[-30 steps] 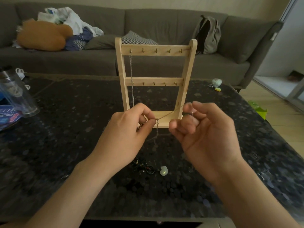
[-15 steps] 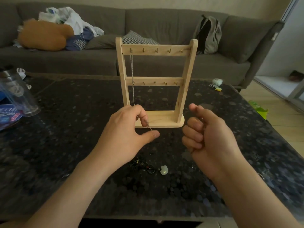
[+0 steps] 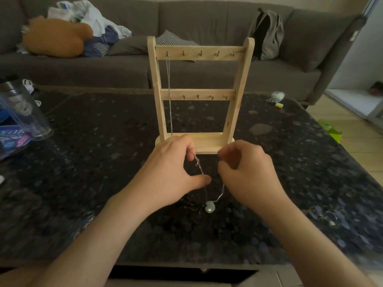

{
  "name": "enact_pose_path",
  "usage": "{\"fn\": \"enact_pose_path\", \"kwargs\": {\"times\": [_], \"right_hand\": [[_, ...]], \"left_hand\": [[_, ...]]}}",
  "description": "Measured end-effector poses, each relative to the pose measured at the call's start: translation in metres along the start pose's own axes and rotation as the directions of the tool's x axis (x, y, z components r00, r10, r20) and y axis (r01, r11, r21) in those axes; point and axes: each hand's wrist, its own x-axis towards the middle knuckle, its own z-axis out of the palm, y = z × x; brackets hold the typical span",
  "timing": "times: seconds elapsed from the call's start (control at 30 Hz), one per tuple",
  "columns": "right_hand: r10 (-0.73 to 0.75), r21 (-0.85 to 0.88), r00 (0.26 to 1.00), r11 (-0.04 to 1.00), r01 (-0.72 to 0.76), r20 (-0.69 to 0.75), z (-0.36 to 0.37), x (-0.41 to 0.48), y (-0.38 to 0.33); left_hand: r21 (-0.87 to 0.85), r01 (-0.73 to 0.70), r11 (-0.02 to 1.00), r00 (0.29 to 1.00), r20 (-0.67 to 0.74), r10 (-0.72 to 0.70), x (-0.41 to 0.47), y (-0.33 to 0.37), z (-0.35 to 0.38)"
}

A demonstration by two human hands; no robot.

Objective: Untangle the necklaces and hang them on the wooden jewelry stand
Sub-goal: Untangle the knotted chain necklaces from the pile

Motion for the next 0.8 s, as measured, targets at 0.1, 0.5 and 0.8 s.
{"fn": "enact_pose_path", "kwargs": {"times": [0.1, 0.5, 0.8], "right_hand": [[-0.067, 0.351, 0.994, 0.936, 0.033, 0.086, -0.001, -0.003, -0.005], [-0.106, 0.373, 0.973, 0.928, 0.023, 0.203, -0.007, 0.002, -0.008], [-0.154, 0.291, 0.966, 0.953, 0.089, 0.209, -0.016, 0.001, 0.002]], "left_hand": [[0.003, -0.006, 1.0, 1.0, 0.028, 0.006, 0.002, 0.001, 0.003], [0.017, -0.054, 0.998, 0.995, 0.083, 0.052, 0.01, 0.006, 0.01], [-0.114, 0.03, 0.993, 0.994, 0.11, -0.017, 0.014, 0.01, 0.012]]}}
